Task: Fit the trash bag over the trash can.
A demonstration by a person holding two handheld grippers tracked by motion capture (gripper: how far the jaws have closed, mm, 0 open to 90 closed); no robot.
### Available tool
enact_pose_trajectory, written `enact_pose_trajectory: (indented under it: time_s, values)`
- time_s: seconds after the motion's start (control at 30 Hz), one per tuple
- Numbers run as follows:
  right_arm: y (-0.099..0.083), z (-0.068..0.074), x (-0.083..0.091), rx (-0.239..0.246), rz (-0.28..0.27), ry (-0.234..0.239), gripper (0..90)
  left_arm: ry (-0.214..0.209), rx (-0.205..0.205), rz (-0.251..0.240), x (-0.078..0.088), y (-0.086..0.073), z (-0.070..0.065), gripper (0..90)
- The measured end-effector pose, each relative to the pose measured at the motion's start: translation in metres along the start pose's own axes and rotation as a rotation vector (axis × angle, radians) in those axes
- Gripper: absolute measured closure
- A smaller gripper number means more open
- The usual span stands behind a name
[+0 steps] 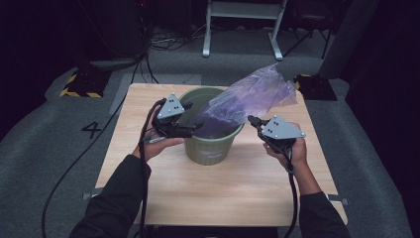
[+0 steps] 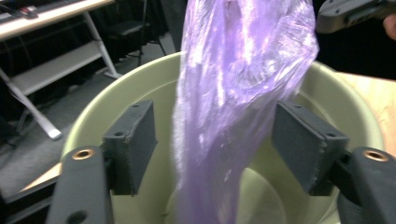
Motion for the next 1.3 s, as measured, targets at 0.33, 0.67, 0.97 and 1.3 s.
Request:
enact_pose_trajectory:
  time_s: [0.33,0.67,0.97,1.3]
  values:
    - [-0.008,-0.008,0.008,-0.005,0.022,-0.051,37.0,-0.031,-0.01,0.03,-0.009,-0.001,-0.008,31.7]
    - [-0.038,-0.035,0.001,0.09,0.156,-0.21,24.5,-0.068,0.006,-0.012,0.001,0.005,-0.01,24.8]
    - [-0.022,-0.022,-0.022,0.18,0.111,-0.227,63.2,-0.11,-0.011,-0.017,-0.002,0.01,-0.021,23.9]
    - [-0.004,0.002,-0.016,0.161,0.017,-0.073,90.0,-0.118,-0.043,-0.003,-0.007,0.017,-0.03,24.1]
Point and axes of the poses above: each handheld gripper's, and its own axes: x roughly backward along the jaws, y roughly out of its top, z roughly to its left, the point moved 6 cm from there along -x, roughly forward along the jaws, and after that the axes turned 6 degrees about -z, right-handed, at the moved point
